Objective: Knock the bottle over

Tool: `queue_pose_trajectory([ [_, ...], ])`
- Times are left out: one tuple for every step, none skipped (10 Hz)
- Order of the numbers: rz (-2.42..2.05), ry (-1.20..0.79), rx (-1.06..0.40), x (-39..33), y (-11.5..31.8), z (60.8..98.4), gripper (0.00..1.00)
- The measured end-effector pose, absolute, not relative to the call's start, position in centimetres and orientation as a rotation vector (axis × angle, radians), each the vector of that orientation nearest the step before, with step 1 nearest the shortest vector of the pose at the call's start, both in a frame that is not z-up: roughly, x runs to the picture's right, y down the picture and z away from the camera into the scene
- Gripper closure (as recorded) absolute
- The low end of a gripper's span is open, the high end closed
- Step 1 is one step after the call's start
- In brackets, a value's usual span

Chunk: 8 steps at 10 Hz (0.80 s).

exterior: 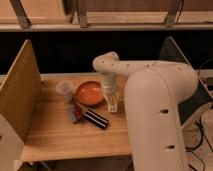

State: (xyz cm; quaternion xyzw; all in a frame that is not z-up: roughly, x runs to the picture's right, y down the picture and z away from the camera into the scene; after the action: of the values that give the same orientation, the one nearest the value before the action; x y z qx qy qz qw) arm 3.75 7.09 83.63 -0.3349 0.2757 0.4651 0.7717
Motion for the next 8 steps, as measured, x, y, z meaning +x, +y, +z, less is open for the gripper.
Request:
queue_pose_trajectory([
  [0.999, 0.559, -0.683, 3.4, 5.5, 84.5, 1.00],
  [0.991, 0.522, -0.645, 3.1, 4.0, 84.4, 1.00],
  [0.986, 0.486, -0.610, 2.8, 2.7, 83.5, 1.00],
  [0.989, 0.475, -0.598, 2.7, 2.3, 83.1, 1.00],
  [0.991, 0.475, -0.593, 2.9, 2.2, 83.1, 0.97],
  [0.991, 0.474, -0.594, 2.7, 2.2, 83.1, 0.89],
  [0.990, 0.473, -0.595, 2.6, 2.2, 83.1, 0.78],
  [0.990, 0.473, -0.596, 2.6, 2.2, 83.1, 0.69],
])
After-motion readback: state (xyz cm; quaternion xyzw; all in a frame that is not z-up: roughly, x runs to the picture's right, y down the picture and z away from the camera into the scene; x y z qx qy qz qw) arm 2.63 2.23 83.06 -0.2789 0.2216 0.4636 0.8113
